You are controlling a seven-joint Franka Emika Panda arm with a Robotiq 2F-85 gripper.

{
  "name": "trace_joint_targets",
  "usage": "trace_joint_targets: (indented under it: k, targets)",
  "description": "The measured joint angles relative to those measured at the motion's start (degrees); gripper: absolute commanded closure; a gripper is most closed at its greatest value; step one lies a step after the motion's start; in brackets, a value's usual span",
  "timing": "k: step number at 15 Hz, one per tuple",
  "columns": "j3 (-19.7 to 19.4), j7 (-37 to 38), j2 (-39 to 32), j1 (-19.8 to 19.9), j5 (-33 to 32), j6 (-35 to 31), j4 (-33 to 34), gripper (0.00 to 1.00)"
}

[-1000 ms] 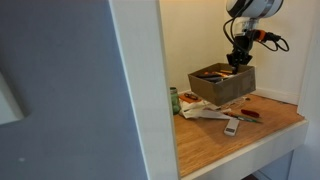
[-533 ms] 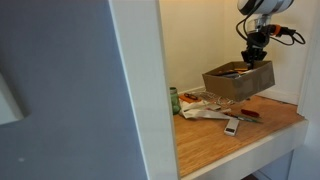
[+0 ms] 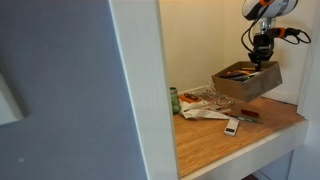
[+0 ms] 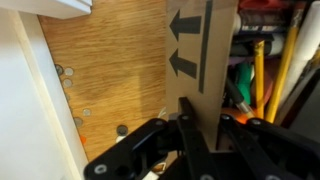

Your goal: Move the brown box to the right

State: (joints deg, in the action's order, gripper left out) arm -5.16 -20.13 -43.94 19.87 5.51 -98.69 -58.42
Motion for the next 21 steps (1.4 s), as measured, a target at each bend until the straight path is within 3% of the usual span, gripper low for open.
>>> trace_joint_targets:
  k: [8,21]
  targets:
    - [-1.49,-2.56,-3.89,-0.03,-4.18,-11.19,2.49,0.96]
    - [-4.38,-4.74,-6.77,-0.06,-9.43,-15.60,2.49,0.96]
